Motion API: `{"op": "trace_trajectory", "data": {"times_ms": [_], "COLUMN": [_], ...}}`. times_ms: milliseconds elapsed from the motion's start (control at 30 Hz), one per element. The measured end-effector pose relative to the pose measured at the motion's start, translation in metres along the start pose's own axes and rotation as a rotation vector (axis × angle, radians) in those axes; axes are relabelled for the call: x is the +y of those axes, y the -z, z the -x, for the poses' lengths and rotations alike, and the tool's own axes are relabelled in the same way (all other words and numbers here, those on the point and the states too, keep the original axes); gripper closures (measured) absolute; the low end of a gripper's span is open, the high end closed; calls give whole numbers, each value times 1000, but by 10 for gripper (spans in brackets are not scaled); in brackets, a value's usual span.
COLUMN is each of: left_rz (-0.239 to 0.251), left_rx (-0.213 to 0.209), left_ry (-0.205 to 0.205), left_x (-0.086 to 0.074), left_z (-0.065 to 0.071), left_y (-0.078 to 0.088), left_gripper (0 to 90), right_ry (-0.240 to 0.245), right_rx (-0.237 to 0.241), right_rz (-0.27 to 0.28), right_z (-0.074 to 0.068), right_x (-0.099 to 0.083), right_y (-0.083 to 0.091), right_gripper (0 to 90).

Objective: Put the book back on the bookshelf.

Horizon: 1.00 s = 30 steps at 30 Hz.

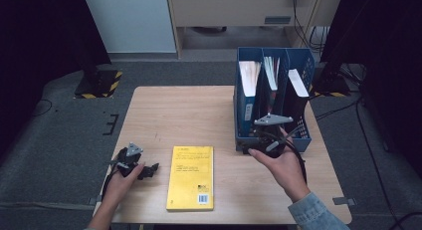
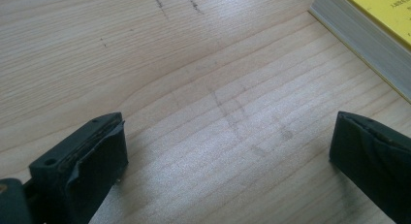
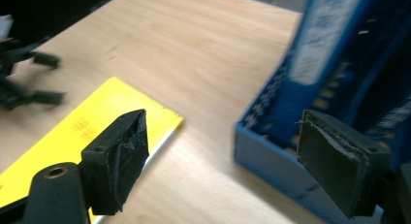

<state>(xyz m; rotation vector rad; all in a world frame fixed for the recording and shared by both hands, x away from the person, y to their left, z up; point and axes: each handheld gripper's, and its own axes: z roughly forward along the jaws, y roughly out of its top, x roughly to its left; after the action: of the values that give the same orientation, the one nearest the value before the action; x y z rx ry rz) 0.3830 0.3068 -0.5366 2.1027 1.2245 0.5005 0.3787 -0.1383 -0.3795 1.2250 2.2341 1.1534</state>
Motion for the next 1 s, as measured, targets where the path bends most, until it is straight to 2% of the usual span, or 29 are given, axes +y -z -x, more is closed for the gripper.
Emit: {"op": "trace_trajectory", "data": {"times_ms": [167,233,400,567,600,633,667,733,800,867,967,1000], "left_rz": [3,3,4,3,3,0,1,1,0,1,2,1], "left_rx": [-1,-1,2,9,10,10,10,10,13,12,14,14], "left_ry": [0,0,3,9,10,7,8,9,13,14,16,15], "left_x": [0,0,0,-1,0,0,-1,-1,-1,-1,-1,-2], "left_z": [0,0,1,2,2,2,2,3,4,5,5,5], "left_y": [0,0,0,0,0,0,0,1,1,1,1,1], "left_gripper": [0,0,0,0,0,0,0,0,0,0,0,0], "right_ry": [57,58,111,137,153,146,155,185,192,177,160,136], "right_rx": [39,68,120,173,191,227,227,192,192,179,184,193], "right_rz": [-33,-68,-88,-97,-125,-155,-175,-168,-164,-164,-176,-183], "right_z": [-15,-18,-33,-53,-59,-62,-66,-71,-73,-74,-72,-69], "right_x": [-13,-16,-23,-32,-35,-37,-39,-43,-47,-52,-58,-62], "right_y": [-10,-17,-34,-52,-56,-59,-60,-61,-63,-67,-75,-80], "right_gripper": [209,204,198,187,180,165,156,156,147,163,171,175]}}
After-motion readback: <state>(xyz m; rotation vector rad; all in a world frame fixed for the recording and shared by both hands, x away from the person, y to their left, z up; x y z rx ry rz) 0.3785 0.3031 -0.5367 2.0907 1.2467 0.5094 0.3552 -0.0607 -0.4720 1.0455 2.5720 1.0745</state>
